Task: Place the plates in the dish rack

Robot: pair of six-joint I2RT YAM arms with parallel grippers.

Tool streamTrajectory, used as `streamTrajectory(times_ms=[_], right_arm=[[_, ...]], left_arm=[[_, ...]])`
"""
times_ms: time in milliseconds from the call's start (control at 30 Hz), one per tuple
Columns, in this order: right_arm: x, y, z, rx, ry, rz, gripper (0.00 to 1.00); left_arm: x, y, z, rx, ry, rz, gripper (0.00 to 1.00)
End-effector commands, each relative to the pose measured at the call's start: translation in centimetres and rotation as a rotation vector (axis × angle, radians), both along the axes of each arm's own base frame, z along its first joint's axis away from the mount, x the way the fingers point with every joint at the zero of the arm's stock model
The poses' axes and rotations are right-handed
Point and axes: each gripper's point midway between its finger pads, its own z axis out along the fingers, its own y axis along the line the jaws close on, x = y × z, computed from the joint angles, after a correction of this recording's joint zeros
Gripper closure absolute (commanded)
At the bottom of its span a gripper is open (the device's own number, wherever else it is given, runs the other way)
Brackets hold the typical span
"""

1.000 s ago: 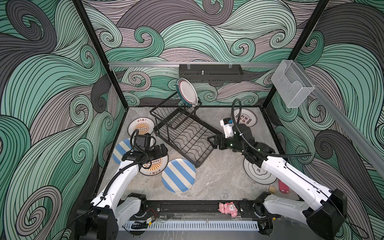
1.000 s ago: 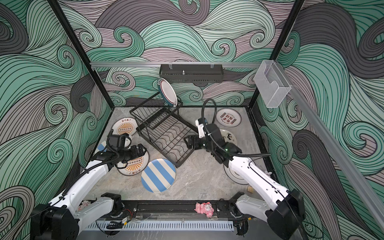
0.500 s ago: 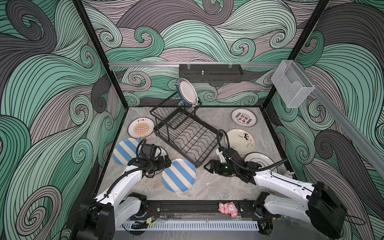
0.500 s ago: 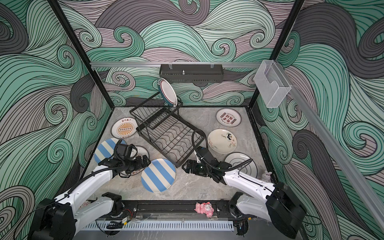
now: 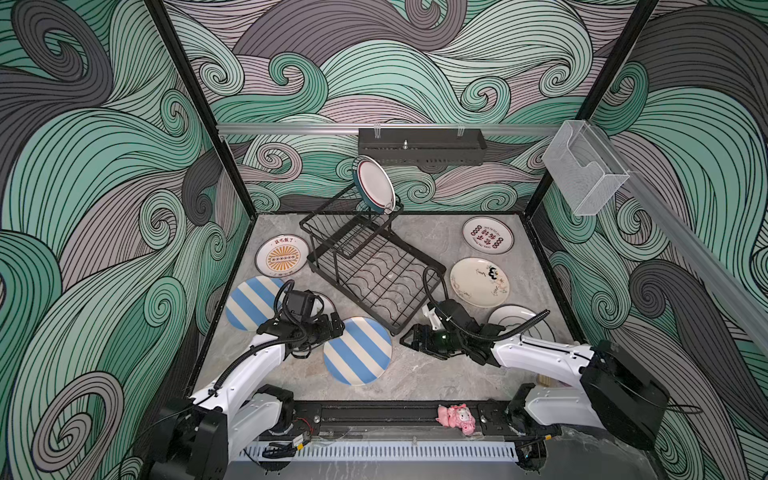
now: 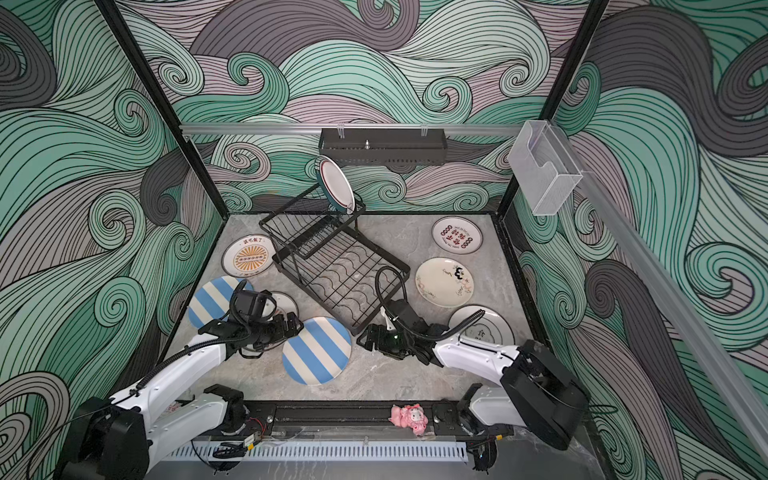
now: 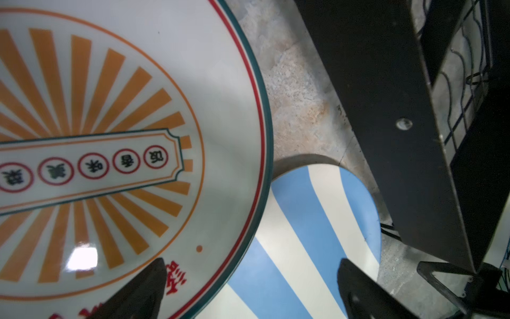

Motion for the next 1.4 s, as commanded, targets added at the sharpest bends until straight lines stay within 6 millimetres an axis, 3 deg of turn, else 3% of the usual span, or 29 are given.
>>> streamTrajectory(times_ms=[0, 500, 667, 767, 900, 1033, 1133, 1200, 1367], right_arm=[[0.4, 1.0, 0.9, 0.025, -0.022, 0.021, 0.15], [-0.2, 2.0, -0.5, 0.075, 0.054, 0.023, 0.15], [0.5, 1.8, 1.5, 0.007, -0.027, 0.072, 0.15], [2.3, -0.6, 4.9, -0.138, -0.172, 0.120, 0.16], [6.1, -3.9, 13.4, -0.223, -0.401, 0.110, 0.17], [10.8, -5.7, 20.1, -0.258, -0.607, 0.054, 0.19], [15.2, -4.9, 24.4, -0.309, -0.822, 0.054, 0.19], [18.1, -3.3, 27.7, -0.294, -0.962, 0.082, 0.19], [24.1, 0.5, 31.8, -0.292, -1.147, 0.168, 0.21]], left_arm=[[0.0, -0.4, 0.3, -0.020, -0.009, -0.004, 0.01], [-0.9, -1.0, -0.3, -0.038, 0.015, -0.031, 0.01], [-0.9, -0.9, -0.1, -0.032, 0.005, -0.034, 0.01], [-0.7, -0.9, 0.6, -0.033, -0.002, -0.037, 0.01], [0.0, -1.2, 3.1, -0.032, -0.031, -0.055, 0.01], [1.4, -0.6, 5.7, 0.003, -0.091, -0.033, 0.02], [2.5, -0.3, 7.8, 0.031, -0.158, -0.052, 0.01], [3.2, 0.0, 9.2, 0.041, -0.177, -0.063, 0.01], [4.8, 0.0, 12.4, 0.001, -0.220, -0.128, 0.01]])
